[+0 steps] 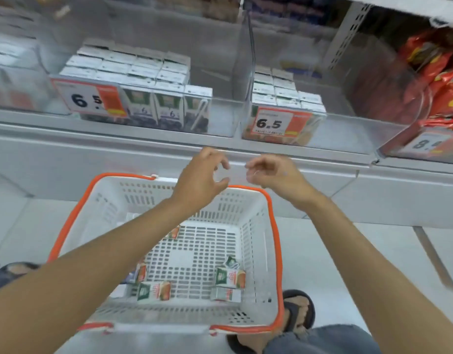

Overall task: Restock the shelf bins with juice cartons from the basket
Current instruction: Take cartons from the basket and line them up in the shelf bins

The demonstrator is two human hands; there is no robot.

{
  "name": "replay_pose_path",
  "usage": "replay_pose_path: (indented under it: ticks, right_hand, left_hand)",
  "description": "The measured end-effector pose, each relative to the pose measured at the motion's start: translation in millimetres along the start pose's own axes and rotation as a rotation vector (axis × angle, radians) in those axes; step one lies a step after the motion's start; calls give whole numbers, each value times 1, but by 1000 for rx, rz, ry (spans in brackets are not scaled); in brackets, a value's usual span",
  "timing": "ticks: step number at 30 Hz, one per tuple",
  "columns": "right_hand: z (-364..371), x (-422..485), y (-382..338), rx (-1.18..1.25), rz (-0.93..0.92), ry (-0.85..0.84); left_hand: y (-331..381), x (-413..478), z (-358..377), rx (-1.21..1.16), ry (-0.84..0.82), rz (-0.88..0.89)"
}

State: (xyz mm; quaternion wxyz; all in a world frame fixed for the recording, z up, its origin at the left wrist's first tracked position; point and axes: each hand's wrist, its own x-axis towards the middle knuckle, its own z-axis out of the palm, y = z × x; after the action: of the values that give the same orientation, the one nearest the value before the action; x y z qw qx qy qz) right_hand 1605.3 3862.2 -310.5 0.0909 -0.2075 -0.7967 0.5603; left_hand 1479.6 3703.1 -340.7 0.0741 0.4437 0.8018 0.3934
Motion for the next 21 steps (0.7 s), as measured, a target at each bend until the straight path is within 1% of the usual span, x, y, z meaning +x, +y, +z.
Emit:
replay_pose_path:
  ticks: [2,4,6,7,9,11,12,13,15,16,17,18,19,21]
  right_hand:
    - [46,-11,55,-215,225,-206]
    - [84,-23,111,-442,424,-413]
    - [115,-36,156,-563,554,-519]
    - [127,-42,175,-634,574,-556]
    - [148,-52,203,-865,551,-619]
    - [159,-55,218,-1073,492,-602]
    - [162,-53,221,-1094,480,-565]
    - [165,-50,220,-1046,488,-507]
    - [175,-41,210,-800,499,-316]
    - [183,-34,203,-695,459,-201]
    - [191,-24,195,-630,395,-126]
    - [198,-14,186,-608,332,-134]
    - [205,-5,180,-604,294,-201]
    - [214,9,178,-632,322,-426]
  left_hand:
    - [-44,-34,7,-8,-119,-176]
    - [-82,-67,9,-11,-231,-307]
    - [-112,-97,7,-65,-290,-411]
    - [-125,-109,6,-93,-297,-461]
    - [-147,-131,-1,-97,-326,-563]
    - [-165,-146,-6,-104,-374,-645]
    - [-173,-152,-7,-109,-397,-666]
    - [-179,-156,-7,-110,-418,-681]
    - [-187,-160,-6,-133,-461,-719]
    - [-188,-161,-3,-164,-480,-742]
    - [-189,-161,1,-203,-497,-770]
    - [-190,-161,4,-238,-512,-799]
    - [-191,-161,7,-255,-524,-820]
    - [-193,-160,13,-247,-538,-821]
